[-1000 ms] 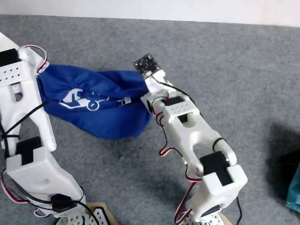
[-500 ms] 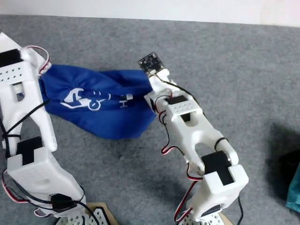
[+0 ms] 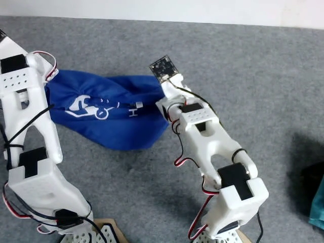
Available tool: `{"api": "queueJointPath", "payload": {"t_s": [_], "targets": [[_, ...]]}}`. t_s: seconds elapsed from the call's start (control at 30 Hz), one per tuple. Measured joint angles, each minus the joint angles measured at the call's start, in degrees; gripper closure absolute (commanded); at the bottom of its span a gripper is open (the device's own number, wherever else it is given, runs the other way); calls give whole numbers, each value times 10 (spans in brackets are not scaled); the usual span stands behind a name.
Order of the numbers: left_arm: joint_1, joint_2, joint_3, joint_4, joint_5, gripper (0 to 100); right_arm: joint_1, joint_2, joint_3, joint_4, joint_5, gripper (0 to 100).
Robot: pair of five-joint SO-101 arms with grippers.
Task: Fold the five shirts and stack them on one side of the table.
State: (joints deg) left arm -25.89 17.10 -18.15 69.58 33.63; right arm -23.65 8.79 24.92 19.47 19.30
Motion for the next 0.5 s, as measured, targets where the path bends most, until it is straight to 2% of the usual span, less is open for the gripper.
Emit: {"api": "queueJointPath", "payload": {"t_s": [0.23, 0.5], "targets": [[2, -10, -3, 0, 1, 994, 5, -31, 0, 12, 0, 991], [2, -127, -76, 85, 1, 994, 5, -265, 6, 151, -12, 991]]}}
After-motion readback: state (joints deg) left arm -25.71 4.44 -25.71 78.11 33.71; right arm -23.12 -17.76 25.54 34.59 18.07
